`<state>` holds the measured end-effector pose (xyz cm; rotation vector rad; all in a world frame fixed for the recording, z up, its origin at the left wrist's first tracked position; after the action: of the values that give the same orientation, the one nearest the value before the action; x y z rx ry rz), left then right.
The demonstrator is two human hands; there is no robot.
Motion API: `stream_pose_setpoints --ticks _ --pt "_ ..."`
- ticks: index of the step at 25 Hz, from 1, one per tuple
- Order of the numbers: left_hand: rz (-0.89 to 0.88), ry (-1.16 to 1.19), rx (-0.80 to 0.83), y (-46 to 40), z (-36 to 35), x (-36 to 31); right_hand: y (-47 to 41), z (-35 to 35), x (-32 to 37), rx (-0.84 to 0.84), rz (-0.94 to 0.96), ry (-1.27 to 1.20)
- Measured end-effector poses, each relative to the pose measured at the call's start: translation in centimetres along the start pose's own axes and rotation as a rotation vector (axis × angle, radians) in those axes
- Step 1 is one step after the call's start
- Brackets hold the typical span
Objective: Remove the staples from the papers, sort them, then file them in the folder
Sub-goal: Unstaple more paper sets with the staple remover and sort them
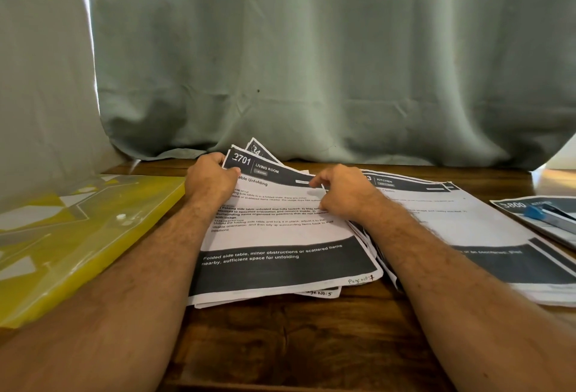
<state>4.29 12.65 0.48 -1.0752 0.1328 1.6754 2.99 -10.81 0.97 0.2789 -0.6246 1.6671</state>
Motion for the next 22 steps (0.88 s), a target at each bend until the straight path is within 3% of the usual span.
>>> stream_pose_setpoints --ticks 7,12,16,22 --pt "-0.036 0.135 -0.104 -0.3 0.4 0.0 0.0 0.5 -0.2 -0.070 -0.025 -0.059" --pt "0.008 0.276 -0.124 -0.7 0.8 0.2 0.2 2.4 -1.0 -0.290 -0.079 -0.308" --pt "0.060 0.395 -0.124 -0.9 0.9 0.8 0.0 2.5 -1.4 -0.309 -0.121 -0.557" --pt "-0.025 0.536 0.013 -0.3 1.0 -0.6 0.9 3.3 0.2 -0.392 0.152 -0.274"
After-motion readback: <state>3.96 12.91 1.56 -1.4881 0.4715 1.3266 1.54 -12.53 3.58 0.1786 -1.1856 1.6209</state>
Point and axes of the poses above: each hand's wrist, its own y-axis away from the middle knuckle, its own z-axis out of the back of the hand, x = y × z, the point moved 3 cm from there along -y, towards the middle knuckle, and after that the axes turned 7 degrees about -y, right-handed, at the moved point
